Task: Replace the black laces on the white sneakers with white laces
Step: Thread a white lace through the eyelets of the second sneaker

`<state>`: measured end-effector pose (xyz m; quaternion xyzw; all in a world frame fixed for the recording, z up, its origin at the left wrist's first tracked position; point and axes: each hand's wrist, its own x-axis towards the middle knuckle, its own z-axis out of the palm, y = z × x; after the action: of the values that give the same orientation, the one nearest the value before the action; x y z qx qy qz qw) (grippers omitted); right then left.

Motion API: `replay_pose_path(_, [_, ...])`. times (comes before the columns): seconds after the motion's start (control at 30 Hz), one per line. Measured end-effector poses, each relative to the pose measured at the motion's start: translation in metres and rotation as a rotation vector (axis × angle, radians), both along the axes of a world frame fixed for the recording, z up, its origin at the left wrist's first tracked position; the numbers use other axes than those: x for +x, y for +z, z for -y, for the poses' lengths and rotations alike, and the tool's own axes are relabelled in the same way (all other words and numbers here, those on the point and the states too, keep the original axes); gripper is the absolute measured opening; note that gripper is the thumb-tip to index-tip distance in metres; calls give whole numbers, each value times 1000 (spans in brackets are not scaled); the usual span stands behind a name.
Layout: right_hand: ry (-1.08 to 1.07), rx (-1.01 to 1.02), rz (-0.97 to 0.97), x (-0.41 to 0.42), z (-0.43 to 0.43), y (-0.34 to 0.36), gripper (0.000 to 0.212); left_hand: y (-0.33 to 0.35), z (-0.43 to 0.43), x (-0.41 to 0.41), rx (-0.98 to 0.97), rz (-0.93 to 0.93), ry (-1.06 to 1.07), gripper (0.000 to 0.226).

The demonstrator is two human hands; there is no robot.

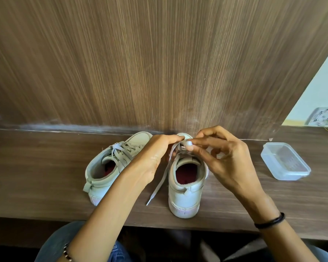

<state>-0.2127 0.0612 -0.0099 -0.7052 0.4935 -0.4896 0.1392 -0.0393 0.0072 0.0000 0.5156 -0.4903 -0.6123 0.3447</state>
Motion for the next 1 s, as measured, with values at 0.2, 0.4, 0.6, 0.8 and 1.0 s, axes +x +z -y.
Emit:
replay_pose_path(0.2, [214,220,487,-2,-7,13,10,0,-2,2,-52,7,-5,25])
replay_pose_path(0.4, [224,252,616,-8,-8,16,10,-6,3,4,-74,61,100,18])
replay_pose_path(0.6, [188,260,583,-9,-12,20,11,-9,3,5,-96,54,151,17])
replay_pose_path(0.8, [163,278,592,-8,-13,22,11,-8,0,4,-103,115,150,22])
replay_pose_path(1.0, [159,289,593,-7,-15,26,13,-8,0,6,-135,183,142,28])
